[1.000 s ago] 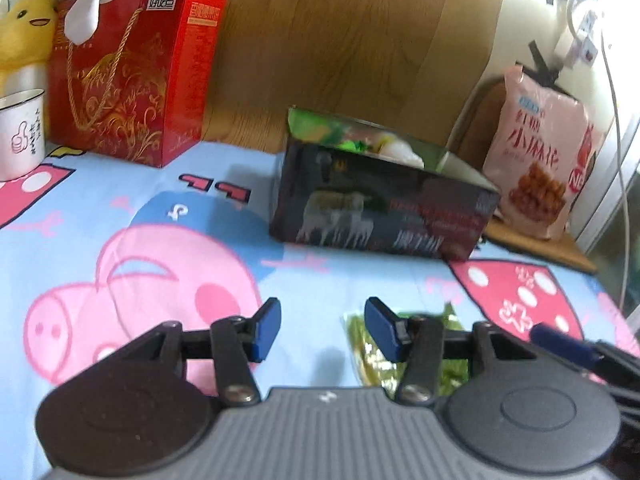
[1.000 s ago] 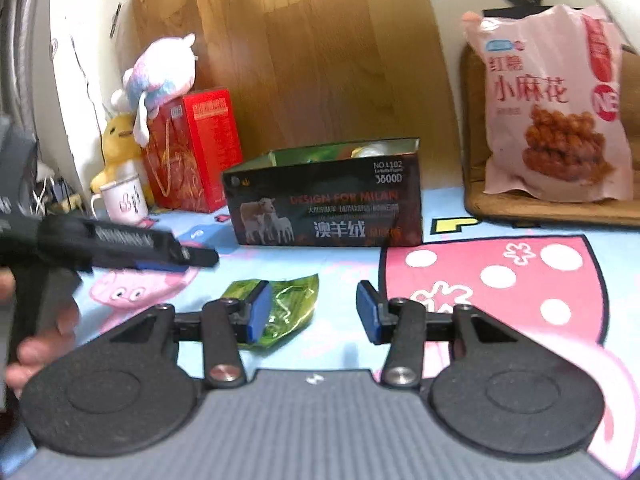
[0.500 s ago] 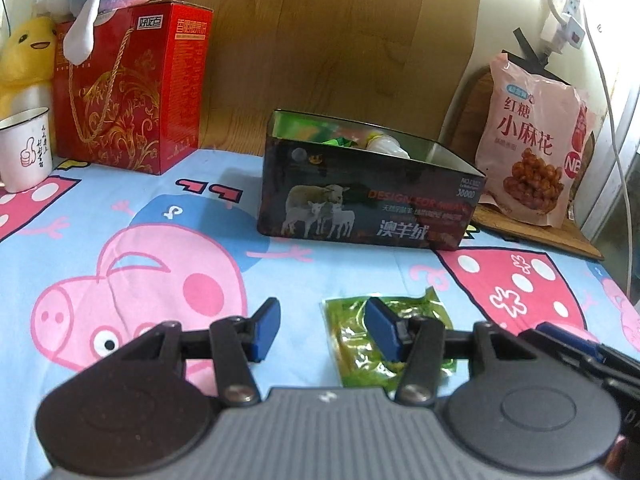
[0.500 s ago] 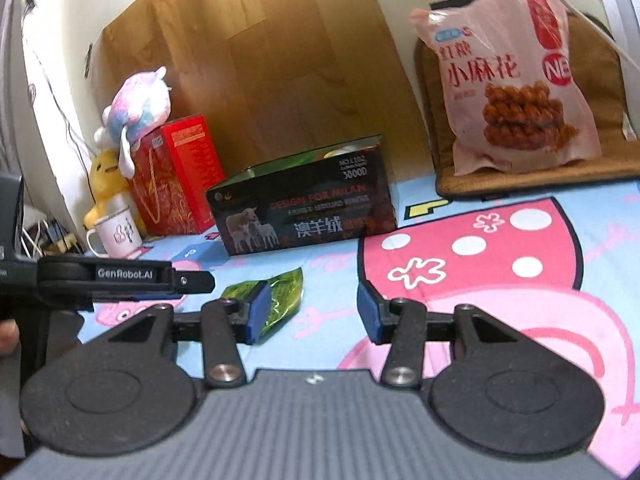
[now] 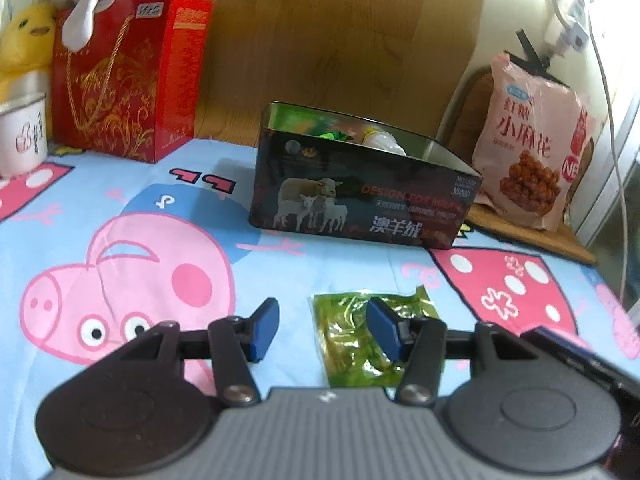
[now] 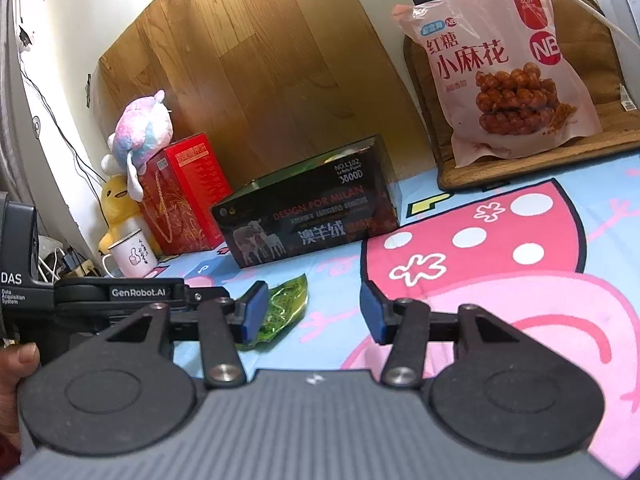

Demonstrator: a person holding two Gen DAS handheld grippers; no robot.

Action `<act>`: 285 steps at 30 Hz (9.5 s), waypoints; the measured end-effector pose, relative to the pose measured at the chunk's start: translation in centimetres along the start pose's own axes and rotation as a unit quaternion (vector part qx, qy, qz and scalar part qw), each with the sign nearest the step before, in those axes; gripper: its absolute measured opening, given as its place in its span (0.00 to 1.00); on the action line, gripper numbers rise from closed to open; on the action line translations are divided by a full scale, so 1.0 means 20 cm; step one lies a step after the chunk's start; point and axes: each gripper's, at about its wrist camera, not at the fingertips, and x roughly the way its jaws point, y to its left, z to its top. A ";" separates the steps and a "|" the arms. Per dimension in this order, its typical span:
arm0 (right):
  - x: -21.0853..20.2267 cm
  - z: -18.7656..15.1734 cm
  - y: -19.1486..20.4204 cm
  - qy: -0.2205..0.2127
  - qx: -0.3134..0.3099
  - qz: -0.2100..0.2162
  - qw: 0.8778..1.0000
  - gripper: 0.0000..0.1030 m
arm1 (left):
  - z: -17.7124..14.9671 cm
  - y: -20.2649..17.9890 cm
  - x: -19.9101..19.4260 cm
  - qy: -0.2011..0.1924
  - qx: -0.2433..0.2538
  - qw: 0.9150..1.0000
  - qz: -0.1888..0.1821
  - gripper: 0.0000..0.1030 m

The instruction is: Organize snacks

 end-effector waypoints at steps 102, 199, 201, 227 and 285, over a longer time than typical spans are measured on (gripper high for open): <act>0.29 0.07 -0.22 0.130 0.229 0.175 0.949 0.03 | -0.05 0.19 0.03 -0.003 -0.060 0.990 -0.130 0.64; 0.59 0.61 -0.18 -0.014 0.061 0.087 0.994 0.21 | 0.55 -0.05 0.30 -0.057 -0.028 0.997 -0.042 0.69; 0.50 0.57 -0.18 -0.024 0.064 0.088 0.994 0.26 | 0.50 -0.08 0.23 -0.061 -0.010 0.998 -0.016 0.69; -0.18 -0.01 0.13 0.010 0.037 -0.021 0.999 0.96 | -0.06 -0.20 -0.31 -0.062 0.058 0.992 0.091 1.00; -0.24 -0.07 0.10 0.005 0.067 -0.033 0.997 0.96 | -0.17 -0.25 -0.25 -0.018 0.091 0.985 0.143 1.00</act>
